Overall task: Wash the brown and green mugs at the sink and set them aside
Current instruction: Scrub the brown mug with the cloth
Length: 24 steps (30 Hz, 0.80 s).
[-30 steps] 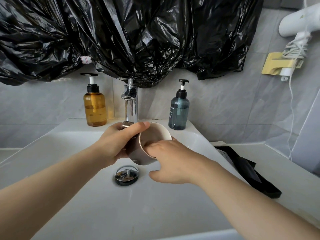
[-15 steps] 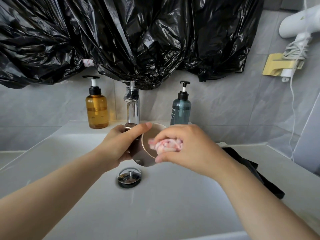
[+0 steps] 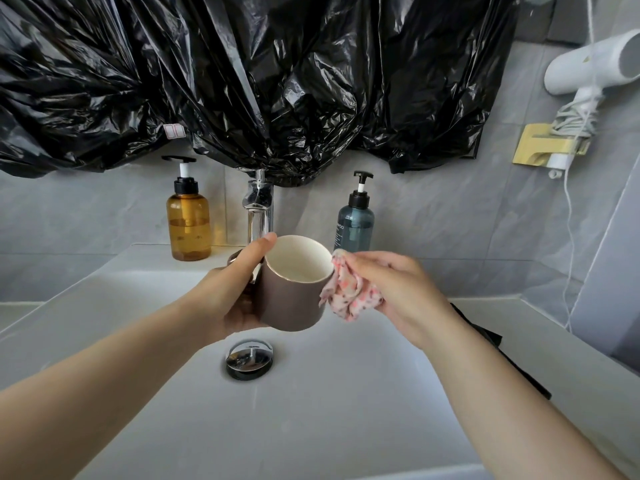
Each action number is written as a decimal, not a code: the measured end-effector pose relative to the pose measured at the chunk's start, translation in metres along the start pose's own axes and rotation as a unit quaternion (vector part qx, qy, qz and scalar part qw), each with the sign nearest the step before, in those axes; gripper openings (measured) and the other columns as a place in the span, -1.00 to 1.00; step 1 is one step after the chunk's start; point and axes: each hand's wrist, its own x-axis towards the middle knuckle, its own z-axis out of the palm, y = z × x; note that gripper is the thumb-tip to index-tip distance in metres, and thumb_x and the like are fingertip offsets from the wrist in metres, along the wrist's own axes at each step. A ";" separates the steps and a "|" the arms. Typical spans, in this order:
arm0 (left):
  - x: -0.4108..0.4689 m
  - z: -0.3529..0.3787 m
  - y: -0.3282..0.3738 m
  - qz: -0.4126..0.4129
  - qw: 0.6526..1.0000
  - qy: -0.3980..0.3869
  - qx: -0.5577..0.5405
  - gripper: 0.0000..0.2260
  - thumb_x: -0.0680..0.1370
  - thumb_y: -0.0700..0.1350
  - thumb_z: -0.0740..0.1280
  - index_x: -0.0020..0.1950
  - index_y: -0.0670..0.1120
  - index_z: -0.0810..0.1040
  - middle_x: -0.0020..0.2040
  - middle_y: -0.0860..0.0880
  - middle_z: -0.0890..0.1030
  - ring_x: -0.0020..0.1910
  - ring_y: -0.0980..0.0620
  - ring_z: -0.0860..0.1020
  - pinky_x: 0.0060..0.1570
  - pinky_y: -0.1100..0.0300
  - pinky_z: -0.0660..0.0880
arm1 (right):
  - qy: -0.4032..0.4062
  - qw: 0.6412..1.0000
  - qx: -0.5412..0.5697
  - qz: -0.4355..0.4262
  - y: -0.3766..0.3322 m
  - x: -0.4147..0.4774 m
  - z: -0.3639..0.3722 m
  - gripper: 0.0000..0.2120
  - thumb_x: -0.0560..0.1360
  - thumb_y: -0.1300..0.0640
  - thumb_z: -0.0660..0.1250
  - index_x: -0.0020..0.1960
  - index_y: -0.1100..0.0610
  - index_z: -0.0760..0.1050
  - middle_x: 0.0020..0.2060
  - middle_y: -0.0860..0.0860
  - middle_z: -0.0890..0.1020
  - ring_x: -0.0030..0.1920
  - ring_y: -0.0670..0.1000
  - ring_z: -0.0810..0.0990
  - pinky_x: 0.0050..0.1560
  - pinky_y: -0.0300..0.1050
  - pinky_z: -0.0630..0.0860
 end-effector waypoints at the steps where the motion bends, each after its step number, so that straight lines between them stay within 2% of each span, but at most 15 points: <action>1: 0.000 -0.001 0.001 0.000 1.000 0.002 -0.008 -0.43 0.40 0.27 0.42 0.25 -0.10 0.55 0.10 -0.19 0.64 -0.02 -0.15 0.69 -0.17 -0.07 0.67 | -0.009 1.000 0.016 -0.007 0.000 -0.001 -0.001 -0.53 0.38 -0.06 0.49 0.09 0.29 0.60 -0.06 0.34 0.66 -0.04 0.28 0.67 0.04 0.10 0.56; 3: 0.000 -0.002 0.002 0.001 1.000 0.009 -0.016 -0.43 0.40 0.26 0.43 0.25 -0.08 0.53 0.07 -0.17 0.62 -0.01 -0.16 0.68 -0.13 -0.10 0.66 | 0.018 0.999 0.025 -0.020 -0.001 0.000 -0.004 -0.50 0.35 -0.02 0.54 0.11 0.32 0.58 -0.04 0.35 0.64 -0.04 0.13 0.65 0.05 0.03 0.52; 5: 0.000 -0.003 0.002 -0.003 1.000 0.013 -0.018 -0.43 0.39 0.26 0.44 0.23 -0.09 0.52 0.01 -0.16 0.59 0.01 -0.18 0.67 -0.07 -0.15 0.65 | 0.050 0.998 0.046 -0.016 -0.002 0.001 -0.007 -0.69 0.41 0.16 0.51 0.10 0.24 0.58 -0.02 0.20 0.68 0.03 0.10 0.66 0.13 0.02 0.53; 7: -0.002 -0.002 0.002 -0.005 1.000 0.018 -0.020 -0.43 0.38 0.25 0.45 0.21 -0.10 0.51 -0.04 -0.15 0.58 0.00 -0.19 0.67 -0.06 -0.18 0.64 | 0.070 0.996 0.052 -0.005 -0.004 0.000 -0.006 -0.81 0.44 0.32 0.44 0.03 0.18 0.59 -0.07 0.12 0.69 -0.03 0.08 0.66 0.03 -0.07 0.56; 9: -0.003 -0.001 0.002 -0.007 0.999 0.021 -0.023 -0.44 0.38 0.25 0.46 0.20 -0.11 0.51 -0.08 -0.14 0.57 -0.01 -0.18 0.67 -0.04 -0.21 0.63 | 0.094 0.994 0.047 -0.023 -0.007 -0.002 -0.005 -0.86 0.45 0.37 0.39 -0.07 0.16 0.61 -0.14 0.13 0.68 -0.14 0.05 0.63 -0.13 -0.16 0.53; 11: -0.003 -0.001 0.002 -0.009 0.999 0.021 -0.029 -0.46 0.39 0.24 0.46 0.18 -0.10 0.52 -0.11 -0.14 0.54 -0.03 -0.17 0.67 0.00 -0.22 0.62 | 0.106 0.992 0.046 -0.043 -0.009 -0.002 -0.005 -0.85 0.48 0.36 0.35 -0.12 0.13 0.61 -0.13 0.17 0.69 -0.15 0.05 0.63 -0.13 -0.14 0.53; 14: -0.002 0.000 0.002 -0.009 0.999 0.021 -0.027 -0.50 0.41 0.23 0.45 0.14 -0.10 0.52 -0.16 -0.12 0.51 -0.08 -0.14 0.65 0.04 -0.22 0.61 | 0.100 0.992 0.049 -0.064 -0.010 -0.003 -0.004 -0.84 0.53 0.31 0.31 -0.09 0.10 0.61 -0.15 0.11 0.68 -0.17 -0.01 0.62 -0.22 -0.24 0.50; 18: -0.003 0.001 -0.001 -0.009 1.000 0.020 -0.018 -0.52 0.42 0.22 0.44 0.14 -0.10 0.53 -0.17 -0.12 0.50 -0.09 -0.13 0.64 0.07 -0.21 0.60 | 0.095 0.991 0.054 -0.077 -0.011 -0.004 -0.004 -0.78 0.59 0.26 0.24 -0.08 0.05 0.62 -0.15 0.03 0.68 -0.10 -0.02 0.63 -0.10 -0.16 0.49; 21: -0.004 0.002 -0.001 -0.020 1.000 0.015 -0.018 -0.50 0.41 0.23 0.44 0.15 -0.10 0.51 -0.11 -0.13 0.52 -0.05 -0.15 0.65 0.06 -0.21 0.60 | 0.098 0.992 0.064 -0.056 -0.011 -0.005 -0.004 -0.76 0.61 0.24 0.21 -0.09 0.05 0.62 -0.13 0.05 0.68 -0.11 -0.01 0.63 -0.14 -0.16 0.52; 24: -0.005 0.003 0.001 -0.030 0.999 0.007 -0.041 -0.50 0.43 0.23 0.43 0.18 -0.09 0.50 -0.10 -0.14 0.49 -0.06 -0.17 0.65 0.02 -0.24 0.61 | 0.101 0.981 0.163 -0.014 -0.014 -0.003 -0.004 -0.76 0.62 0.27 0.19 -0.06 0.11 0.61 -0.11 0.11 0.70 -0.23 -0.01 0.62 -0.25 -0.23 0.54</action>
